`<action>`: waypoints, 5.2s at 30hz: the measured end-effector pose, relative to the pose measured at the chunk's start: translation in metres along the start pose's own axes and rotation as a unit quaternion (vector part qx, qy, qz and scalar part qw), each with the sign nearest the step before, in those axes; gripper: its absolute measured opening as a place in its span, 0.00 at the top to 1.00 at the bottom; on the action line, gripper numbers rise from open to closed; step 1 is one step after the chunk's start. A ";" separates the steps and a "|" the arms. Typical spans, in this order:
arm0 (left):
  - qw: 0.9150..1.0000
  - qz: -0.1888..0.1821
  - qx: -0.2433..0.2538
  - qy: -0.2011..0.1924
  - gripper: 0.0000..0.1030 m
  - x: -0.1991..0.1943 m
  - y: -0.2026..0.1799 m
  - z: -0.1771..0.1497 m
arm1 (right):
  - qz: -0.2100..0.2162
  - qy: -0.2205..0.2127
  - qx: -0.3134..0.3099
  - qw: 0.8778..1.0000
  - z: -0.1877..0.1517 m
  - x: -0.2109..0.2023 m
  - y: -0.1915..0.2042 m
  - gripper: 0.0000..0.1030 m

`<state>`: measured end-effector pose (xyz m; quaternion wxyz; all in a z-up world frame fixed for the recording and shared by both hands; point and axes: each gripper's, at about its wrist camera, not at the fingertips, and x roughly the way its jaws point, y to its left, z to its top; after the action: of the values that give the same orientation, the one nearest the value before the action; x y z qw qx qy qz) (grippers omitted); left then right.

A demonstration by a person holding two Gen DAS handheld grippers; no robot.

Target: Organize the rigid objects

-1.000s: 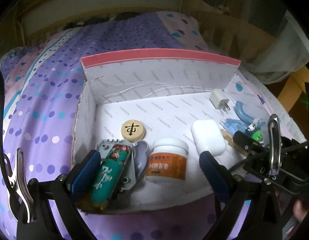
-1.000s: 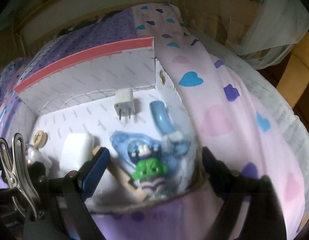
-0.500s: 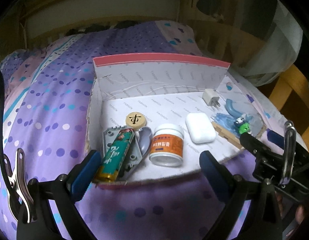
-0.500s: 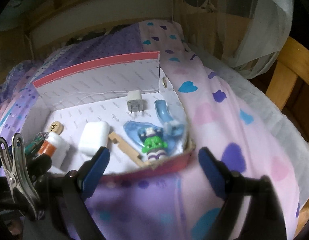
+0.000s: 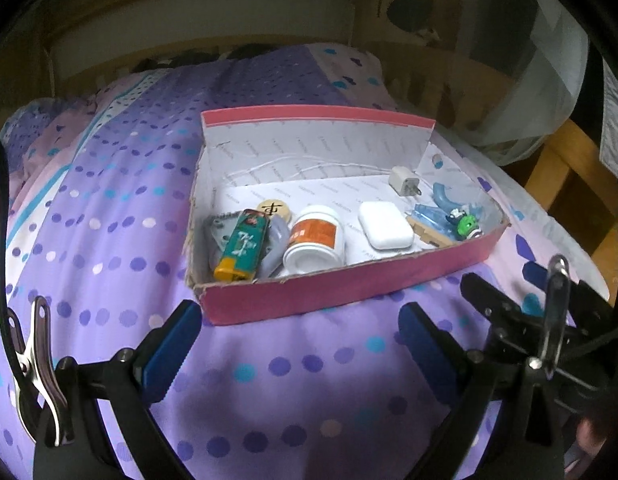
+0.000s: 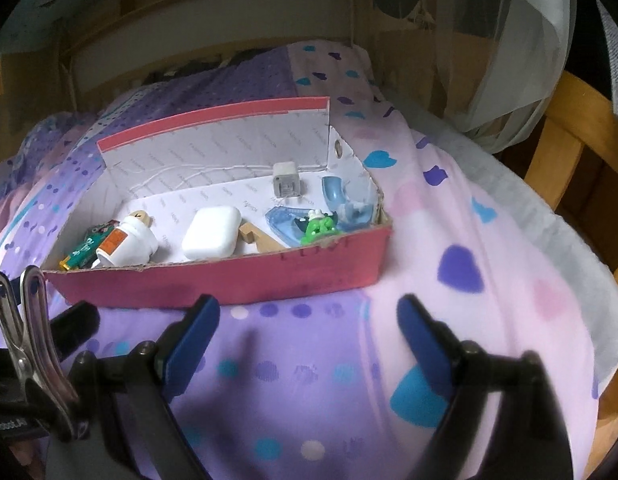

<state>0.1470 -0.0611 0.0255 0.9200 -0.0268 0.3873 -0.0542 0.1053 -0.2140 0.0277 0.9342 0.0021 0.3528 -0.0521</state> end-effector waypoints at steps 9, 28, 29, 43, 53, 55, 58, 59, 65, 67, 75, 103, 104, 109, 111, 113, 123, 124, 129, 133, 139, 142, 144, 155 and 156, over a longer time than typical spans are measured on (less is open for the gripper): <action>1.000 0.018 -0.007 0.004 0.02 -0.008 0.002 -0.015 | 0.001 -0.006 0.006 1.000 -0.010 -0.014 -0.001 0.11; 1.000 0.027 -0.004 -0.015 0.02 -0.028 0.004 -0.034 | 0.003 -0.020 0.020 1.000 -0.026 -0.038 -0.007 0.11; 0.999 0.028 -0.003 -0.018 0.02 -0.029 0.004 -0.034 | 0.003 -0.020 0.025 0.999 -0.027 -0.039 -0.009 0.11; 0.999 0.030 -0.009 -0.030 0.02 -0.041 0.008 -0.042 | 0.013 -0.034 0.037 0.999 -0.034 -0.053 -0.018 0.10; 0.999 0.024 -0.024 -0.037 0.02 -0.054 0.014 -0.051 | 0.014 -0.040 0.036 0.998 -0.043 -0.066 -0.020 0.10; 0.999 0.023 -0.023 -0.039 0.02 -0.056 0.013 -0.053 | 0.015 -0.040 0.032 0.999 -0.045 -0.068 -0.019 0.10; 0.999 0.023 -0.014 -0.039 0.02 -0.059 0.009 -0.055 | 0.016 -0.040 0.026 0.999 -0.046 -0.070 -0.017 0.10; 0.999 0.023 -0.011 -0.039 0.02 -0.060 0.008 -0.056 | 0.015 -0.041 0.025 0.999 -0.047 -0.071 -0.016 0.10; 0.999 0.023 -0.002 -0.044 0.02 -0.064 0.003 -0.059 | 0.015 -0.043 0.021 0.999 -0.050 -0.076 -0.015 0.10; 0.999 0.023 -0.005 -0.043 0.02 -0.064 0.004 -0.060 | 0.015 -0.044 0.021 0.999 -0.051 -0.077 -0.015 0.10; 0.999 0.020 -0.005 -0.048 0.02 -0.072 0.005 -0.065 | 0.016 -0.048 0.016 0.999 -0.057 -0.086 -0.013 0.10; 0.998 0.028 0.013 -0.047 0.02 -0.089 -0.005 -0.085 | 0.023 -0.052 0.013 0.998 -0.072 -0.106 -0.011 0.10; 0.998 0.029 0.018 -0.045 0.02 -0.089 -0.006 -0.087 | 0.024 -0.051 0.013 0.998 -0.072 -0.107 -0.011 0.10; 0.998 0.036 0.027 -0.044 0.02 -0.089 -0.010 -0.091 | 0.024 -0.047 0.011 0.999 -0.075 -0.108 -0.010 0.10; 0.998 0.036 0.022 -0.041 0.02 -0.089 -0.008 -0.091 | 0.024 -0.045 0.009 0.999 -0.077 -0.108 -0.009 0.10; 0.999 0.034 0.015 -0.038 0.02 -0.089 -0.005 -0.091 | 0.022 -0.041 0.009 0.999 -0.078 -0.107 -0.009 0.10; 0.999 0.022 -0.019 0.034 0.02 -0.094 0.013 -0.095 | 0.018 0.012 0.014 1.000 -0.077 -0.113 -0.016 0.10; 0.999 0.020 -0.019 0.041 0.02 -0.093 0.012 -0.097 | 0.019 0.021 0.013 1.000 -0.077 -0.112 -0.015 0.10; 0.998 0.019 -0.019 0.056 0.02 -0.092 0.011 -0.104 | 0.028 0.068 0.001 0.997 -0.087 -0.106 -0.009 0.10; 0.998 0.023 -0.021 0.056 0.02 -0.096 0.012 -0.106 | 0.034 0.079 0.001 0.996 -0.093 -0.105 -0.008 0.10; 0.997 0.025 -0.021 0.065 0.02 -0.105 0.010 -0.109 | 0.036 0.086 0.005 0.996 -0.095 -0.111 -0.012 0.10; 0.996 0.026 -0.022 0.077 0.02 -0.108 0.008 -0.111 | 0.040 0.088 0.004 0.995 -0.096 -0.116 -0.012 0.10; 0.996 0.021 -0.028 0.082 0.02 -0.113 0.007 -0.112 | 0.042 0.089 0.002 0.995 -0.096 -0.120 -0.010 0.10; 0.996 0.032 -0.039 0.078 0.02 -0.144 0.005 -0.106 | 0.041 0.095 0.006 0.995 -0.088 -0.145 -0.012 0.10; 0.996 0.029 -0.041 0.078 0.02 -0.147 0.005 -0.105 | 0.039 0.093 0.006 0.995 -0.087 -0.147 -0.012 0.10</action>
<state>-0.0297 -0.0397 0.0559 0.8861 -0.0487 0.4608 -0.0134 -0.0628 -0.2087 0.0590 0.8985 0.0264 0.4378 -0.0171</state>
